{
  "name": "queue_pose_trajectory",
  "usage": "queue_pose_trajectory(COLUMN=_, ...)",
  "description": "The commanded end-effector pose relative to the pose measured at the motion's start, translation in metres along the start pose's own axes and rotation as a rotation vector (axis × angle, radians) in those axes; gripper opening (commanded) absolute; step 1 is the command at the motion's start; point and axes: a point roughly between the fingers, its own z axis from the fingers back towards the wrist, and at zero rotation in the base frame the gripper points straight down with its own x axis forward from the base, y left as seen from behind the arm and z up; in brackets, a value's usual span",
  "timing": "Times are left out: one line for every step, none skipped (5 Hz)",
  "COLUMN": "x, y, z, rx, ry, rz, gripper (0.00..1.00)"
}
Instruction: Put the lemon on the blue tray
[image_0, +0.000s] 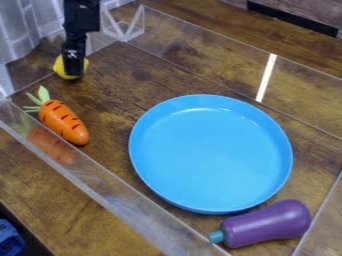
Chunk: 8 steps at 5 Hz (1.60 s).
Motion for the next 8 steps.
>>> queue_pose_trajectory(x=0.001, y=0.018, z=0.013, rx=0.072, ry=-0.012, rz=-0.049, gripper=1.0)
queue_pose_trajectory(x=-0.002, y=0.02, z=0.014, rx=0.072, ry=-0.014, rz=-0.066, gripper=1.0)
queue_pose_trajectory(x=-0.006, y=0.021, z=0.015, rx=0.074, ry=-0.015, rz=-0.086, gripper=1.0)
queue_pose_trajectory(x=-0.009, y=0.023, z=0.017, rx=0.079, ry=-0.015, rz=-0.109, gripper=1.0)
queue_pose_trajectory(x=-0.002, y=0.033, z=0.014, rx=0.087, ry=-0.015, rz=-0.138, gripper=1.0)
queue_pose_trajectory(x=0.006, y=0.037, z=0.011, rx=0.088, ry=-0.021, rz=-0.143, gripper=1.0)
queue_pose_trajectory(x=0.014, y=0.038, z=0.015, rx=0.093, ry=-0.026, rz=-0.146, gripper=1.0)
queue_pose_trajectory(x=0.02, y=0.038, z=0.019, rx=0.096, ry=-0.035, rz=-0.149, gripper=0.0)
